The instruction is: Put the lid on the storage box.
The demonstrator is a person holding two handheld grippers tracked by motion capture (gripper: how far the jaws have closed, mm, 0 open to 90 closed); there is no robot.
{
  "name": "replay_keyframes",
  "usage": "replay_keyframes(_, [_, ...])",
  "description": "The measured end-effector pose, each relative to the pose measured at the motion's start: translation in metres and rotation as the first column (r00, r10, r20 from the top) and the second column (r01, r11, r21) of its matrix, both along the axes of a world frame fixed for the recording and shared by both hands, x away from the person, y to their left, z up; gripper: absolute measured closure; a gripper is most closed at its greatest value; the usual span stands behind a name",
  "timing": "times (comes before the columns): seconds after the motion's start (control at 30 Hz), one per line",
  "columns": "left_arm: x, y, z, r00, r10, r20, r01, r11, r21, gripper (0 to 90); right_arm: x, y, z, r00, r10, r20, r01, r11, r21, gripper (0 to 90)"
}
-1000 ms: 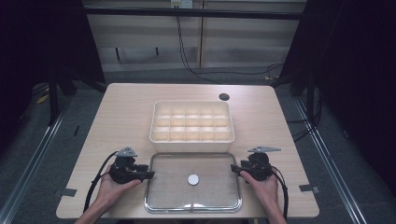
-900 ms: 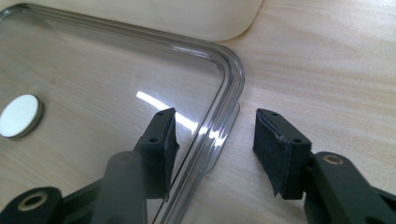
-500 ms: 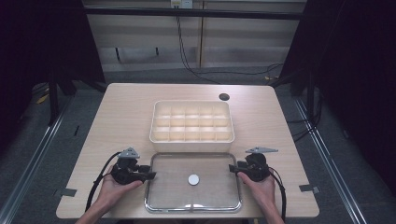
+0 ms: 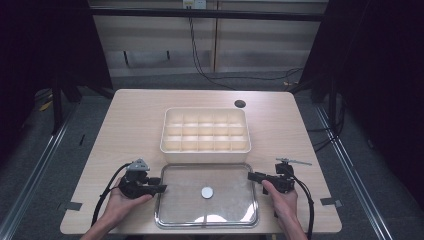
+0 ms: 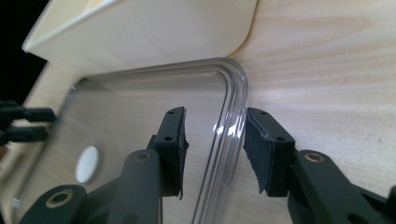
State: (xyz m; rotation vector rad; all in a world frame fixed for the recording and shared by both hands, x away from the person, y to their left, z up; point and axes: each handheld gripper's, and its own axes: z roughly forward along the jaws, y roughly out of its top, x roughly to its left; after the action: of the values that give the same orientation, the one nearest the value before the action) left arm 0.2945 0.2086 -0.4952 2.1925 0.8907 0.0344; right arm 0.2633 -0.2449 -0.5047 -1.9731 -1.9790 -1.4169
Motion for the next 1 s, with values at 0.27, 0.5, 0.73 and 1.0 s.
replay_keyframes(0.27, [-0.001,0.003,-0.001,0.9999,0.016,-0.005,-0.016,0.9996,-0.022,58.2,-0.003,-0.006,0.000,0.9998,-0.019,-0.011,0.020,0.996,0.088,62.2])
replay_keyframes(0.5, [-0.001,0.004,-0.002,0.9998,0.018,-0.009,-0.018,0.9993,-0.031,59.1,-0.004,-0.003,-0.001,0.9998,0.009,-0.018,-0.007,0.992,0.126,65.3])
replay_keyframes(0.73, [0.000,0.005,-0.003,0.9998,0.017,-0.012,-0.017,0.9989,-0.043,59.1,-0.005,0.002,0.004,0.9992,0.041,-0.001,-0.041,0.996,0.076,66.2])
replay_keyframes(1.0, [0.001,0.006,-0.003,0.9997,0.019,-0.016,-0.020,0.9985,-0.051,56.3,0.000,0.006,0.005,0.9917,0.129,0.006,-0.129,0.989,0.072,63.0])
